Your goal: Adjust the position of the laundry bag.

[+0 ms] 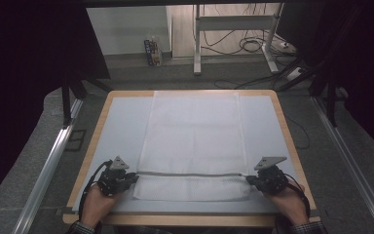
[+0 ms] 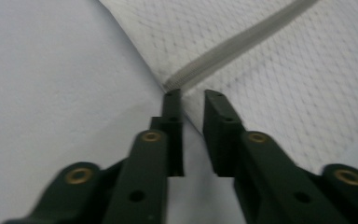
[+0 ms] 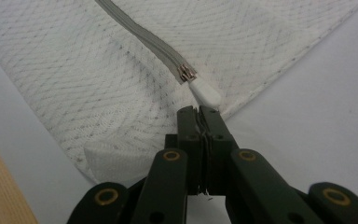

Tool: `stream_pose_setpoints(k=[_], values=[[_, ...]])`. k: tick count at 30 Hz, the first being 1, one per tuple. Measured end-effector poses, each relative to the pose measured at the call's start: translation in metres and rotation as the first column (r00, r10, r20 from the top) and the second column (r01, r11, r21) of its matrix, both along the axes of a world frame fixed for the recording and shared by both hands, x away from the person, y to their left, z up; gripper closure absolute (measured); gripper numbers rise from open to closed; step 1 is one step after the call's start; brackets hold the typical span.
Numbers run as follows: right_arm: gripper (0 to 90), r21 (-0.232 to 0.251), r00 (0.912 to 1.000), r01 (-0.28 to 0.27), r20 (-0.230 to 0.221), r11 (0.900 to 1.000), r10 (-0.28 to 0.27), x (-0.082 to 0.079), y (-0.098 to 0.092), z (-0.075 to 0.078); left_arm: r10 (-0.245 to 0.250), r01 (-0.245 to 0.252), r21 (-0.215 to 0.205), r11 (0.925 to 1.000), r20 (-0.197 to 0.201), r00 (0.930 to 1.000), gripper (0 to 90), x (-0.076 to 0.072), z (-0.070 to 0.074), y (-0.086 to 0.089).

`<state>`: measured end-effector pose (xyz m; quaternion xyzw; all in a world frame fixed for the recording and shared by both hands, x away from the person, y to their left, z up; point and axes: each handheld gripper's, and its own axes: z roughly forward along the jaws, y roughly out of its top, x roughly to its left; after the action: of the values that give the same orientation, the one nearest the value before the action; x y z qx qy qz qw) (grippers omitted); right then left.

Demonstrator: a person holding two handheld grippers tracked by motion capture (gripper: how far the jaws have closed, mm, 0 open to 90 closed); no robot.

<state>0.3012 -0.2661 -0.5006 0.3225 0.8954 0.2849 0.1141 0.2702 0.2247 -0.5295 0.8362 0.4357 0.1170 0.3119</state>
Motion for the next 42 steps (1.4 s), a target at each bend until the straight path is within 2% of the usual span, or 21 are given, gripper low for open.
stream_pose_setpoints(k=[3, 4, 6, 9, 13, 16, 20, 23, 26, 30, 31, 33, 35, 37, 42], values=[[86.9, -0.003, 1.0000, 0.001, -0.001, 1.000, -0.001, 0.001, 0.000, 0.000, 0.000, 0.000, -0.007, 1.0000, -0.004, 1.0000, 66.0, 0.007, -0.005, -0.003], [86.9, -0.003, 1.0000, -0.001, 0.003, 1.000, 0.001, 0.001, 0.000, 0.000, 0.001, -0.001, -0.010, 1.0000, -0.004, 1.0000, 66.2, 0.008, -0.005, -0.004], [86.8, -0.005, 1.0000, 0.001, 0.005, 1.000, -0.001, 0.001, 0.001, 0.000, 0.004, -0.004, -0.001, 1.0000, 0.000, 1.0000, 71.1, 0.009, -0.005, -0.006], [86.9, -0.004, 1.0000, 0.001, 0.006, 1.000, -0.001, 0.001, 0.001, 0.000, 0.012, -0.013, -0.036, 0.9993, -0.028, 0.9995, 82.0, 0.010, -0.004, -0.003], [86.9, -0.001, 1.0000, -0.001, 0.005, 1.000, 0.001, 0.000, 0.000, 0.001, 0.024, -0.025, -0.020, 0.9995, -0.036, 0.9991, 90.0, 0.003, -0.001, 0.004], [86.9, 0.000, 1.0000, 0.002, -0.002, 1.000, -0.002, -0.002, 0.000, 0.002, 0.014, -0.014, -0.010, 0.9999, -0.050, 0.9987, 90.0, 0.000, -0.001, 0.003], [86.8, -0.018, 1.0000, -0.001, -0.003, 1.000, 0.001, -0.004, -0.001, 0.001, -0.005, 0.005, 0.010, 0.9999, -0.041, 0.9991, 90.0, -0.003, 0.000, -0.004], [86.9, -0.018, 0.9997, 0.025, -0.008, 1.000, -0.025, -0.003, -0.008, 0.001, -0.011, 0.011, 0.005, 0.9999, -0.033, 0.9994, 90.0, -0.003, 0.001, -0.004], [86.4, 0.004, 0.9989, 0.041, -0.023, 0.999, -0.041, -0.001, -0.013, 0.000, -0.006, 0.006, -0.008, 1.0000, -0.024, 0.9997, 88.7, -0.003, 0.001, -0.004], [74.4, 0.014, 0.9990, 0.042, -0.011, 0.999, -0.042, -0.001, -0.014, 0.002, 0.009, -0.009, -0.010, 0.9999, 0.005, 1.0000, 77.3, -0.003, 0.002, -0.003], [69.9, 0.017, 0.9991, 0.043, 0.002, 0.999, -0.043, -0.002, -0.015, 0.003, 0.015, -0.015, -0.025, 0.9996, 0.013, 0.9998, 71.0, -0.003, 0.002, -0.003], [55.9, 0.041, 0.9986, 0.051, 0.010, 0.998, -0.052, -0.002, -0.018, 0.005, 0.016, -0.015, -0.025, 0.9996, 0.028, 0.9995, 60.8, -0.003, 0.002, -0.003], [42.2, 0.065, 0.9986, 0.047, 0.022, 0.997, -0.048, -0.002, -0.022, 0.005, 0.021, -0.020, -0.028, 0.9994, 0.042, 0.9989, 44.2, -0.002, 0.001, -0.004], [30.5, 0.076, 0.9984, 0.053, 0.013, 0.996, -0.054, 0.000, -0.024, 0.003, 0.015, -0.013, -0.039, 0.9992, 0.036, 0.9992, 30.7, 0.000, 0.000, -0.004], [19.1, 0.090, 0.9984, 0.055, 0.012, 0.994, -0.056, 0.003, -0.025, -0.001, 0.012, -0.011, -0.044, 0.9990, 0.033, 0.9994, 17.8, 0.001, -0.002, -0.006]])
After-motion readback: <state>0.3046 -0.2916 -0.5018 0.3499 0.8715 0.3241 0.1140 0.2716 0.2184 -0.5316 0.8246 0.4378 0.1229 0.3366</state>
